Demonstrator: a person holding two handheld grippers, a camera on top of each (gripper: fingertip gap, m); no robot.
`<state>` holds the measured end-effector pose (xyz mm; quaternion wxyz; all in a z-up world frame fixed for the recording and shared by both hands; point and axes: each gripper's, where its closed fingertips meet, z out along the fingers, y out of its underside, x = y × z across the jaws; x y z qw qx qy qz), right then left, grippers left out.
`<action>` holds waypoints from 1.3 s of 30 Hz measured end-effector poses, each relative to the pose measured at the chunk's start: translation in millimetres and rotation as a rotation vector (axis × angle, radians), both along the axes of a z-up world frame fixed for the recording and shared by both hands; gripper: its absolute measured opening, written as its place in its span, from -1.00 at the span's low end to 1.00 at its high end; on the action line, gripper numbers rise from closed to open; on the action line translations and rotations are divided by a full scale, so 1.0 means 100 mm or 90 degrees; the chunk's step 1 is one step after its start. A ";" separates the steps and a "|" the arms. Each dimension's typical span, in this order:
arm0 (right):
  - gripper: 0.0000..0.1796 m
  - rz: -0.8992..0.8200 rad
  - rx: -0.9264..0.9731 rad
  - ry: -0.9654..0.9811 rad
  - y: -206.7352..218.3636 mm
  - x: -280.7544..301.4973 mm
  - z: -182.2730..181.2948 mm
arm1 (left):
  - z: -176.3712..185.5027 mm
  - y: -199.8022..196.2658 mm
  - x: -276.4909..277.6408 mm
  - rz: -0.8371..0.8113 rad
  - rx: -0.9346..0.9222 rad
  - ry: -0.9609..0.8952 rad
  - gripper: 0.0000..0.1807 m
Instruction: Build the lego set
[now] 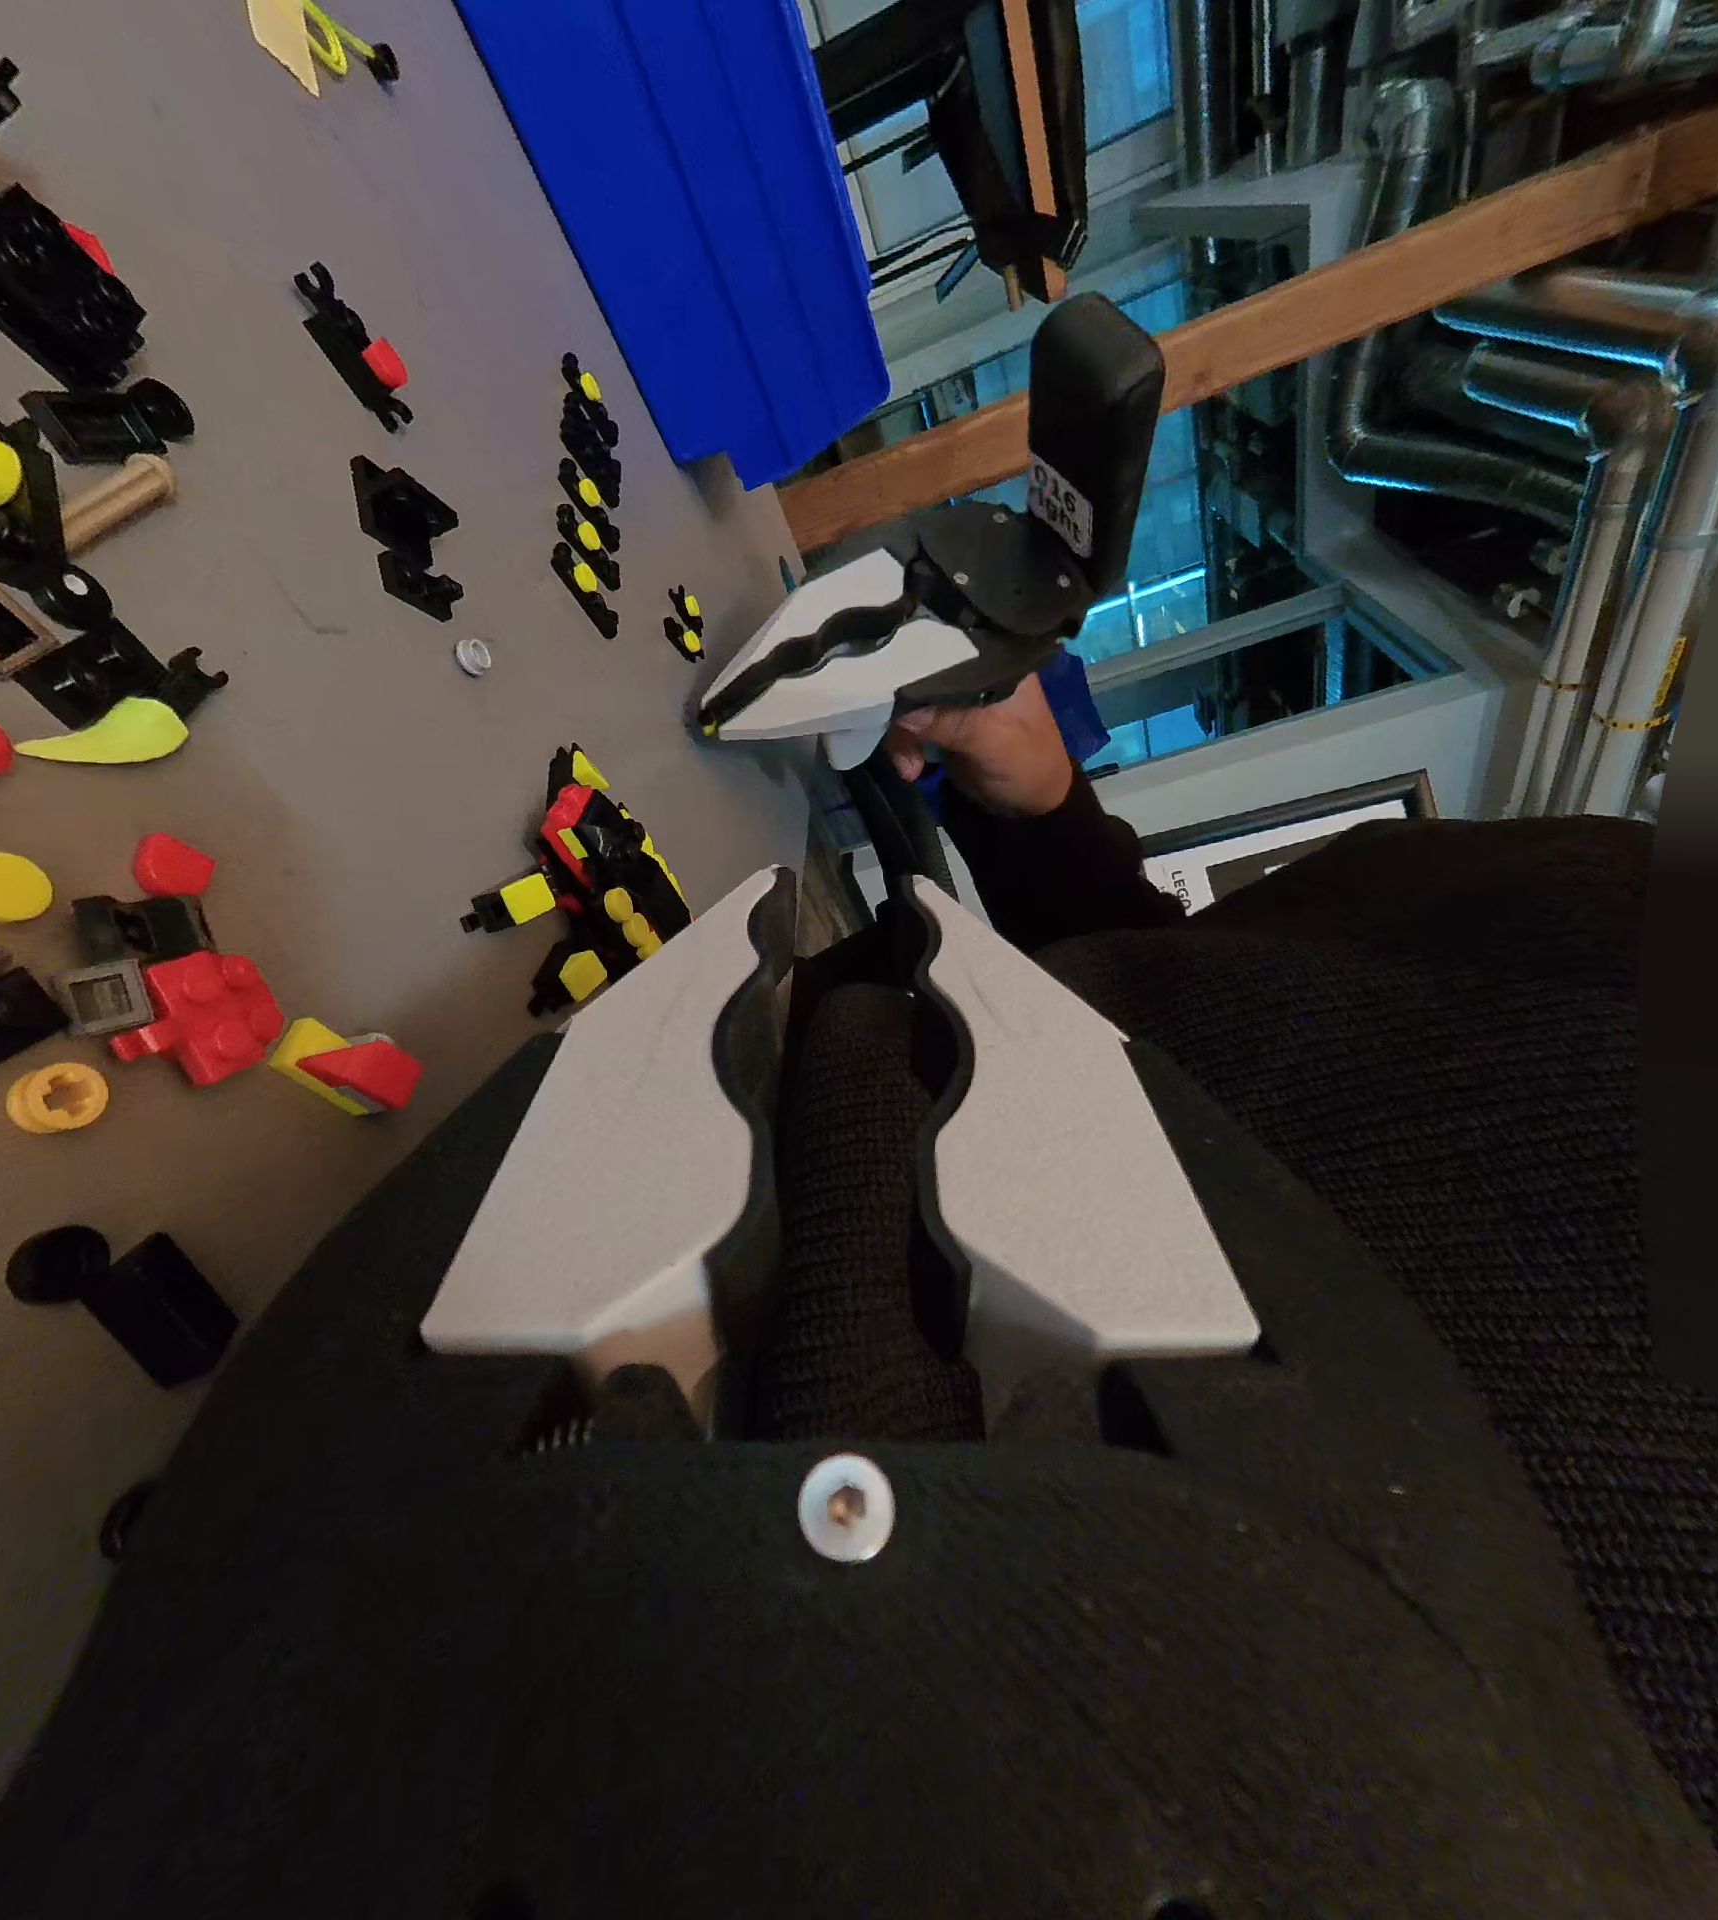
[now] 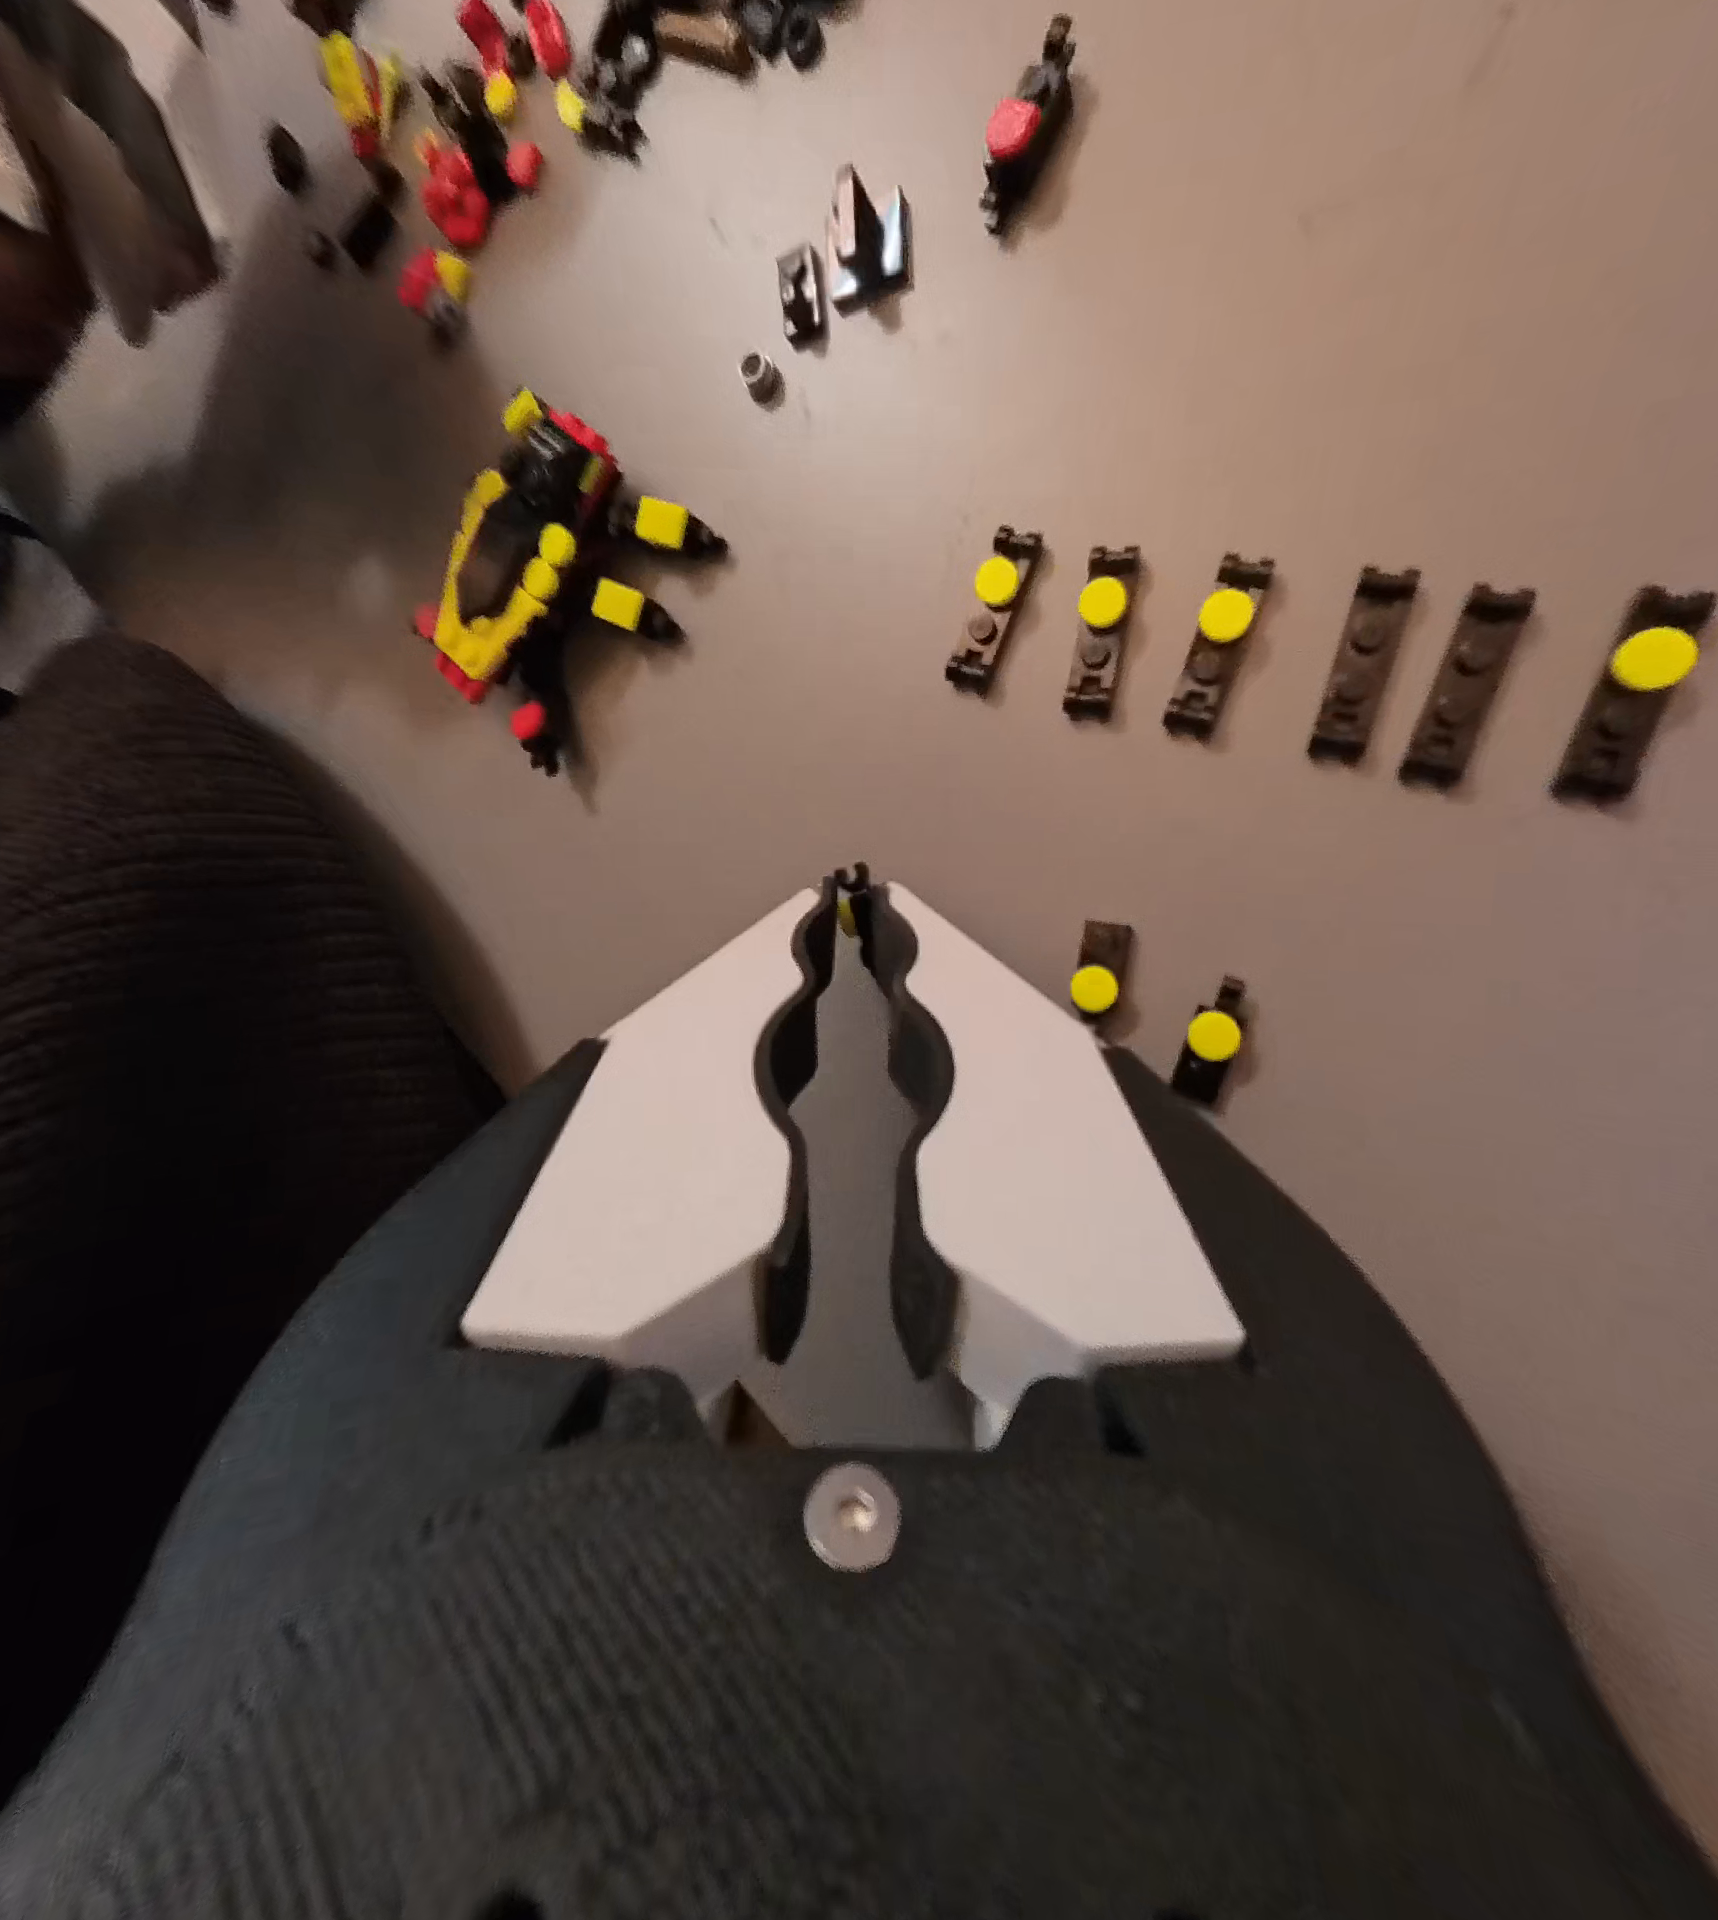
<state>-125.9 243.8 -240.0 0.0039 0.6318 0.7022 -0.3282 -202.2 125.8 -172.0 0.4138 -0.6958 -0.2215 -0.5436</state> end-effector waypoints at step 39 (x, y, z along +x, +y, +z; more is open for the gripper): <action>-0.95 0.080 -0.313 0.170 -0.55 -0.28 0.78 | 0.15 0.15 0.16 0.000 0.077 0.179 -0.79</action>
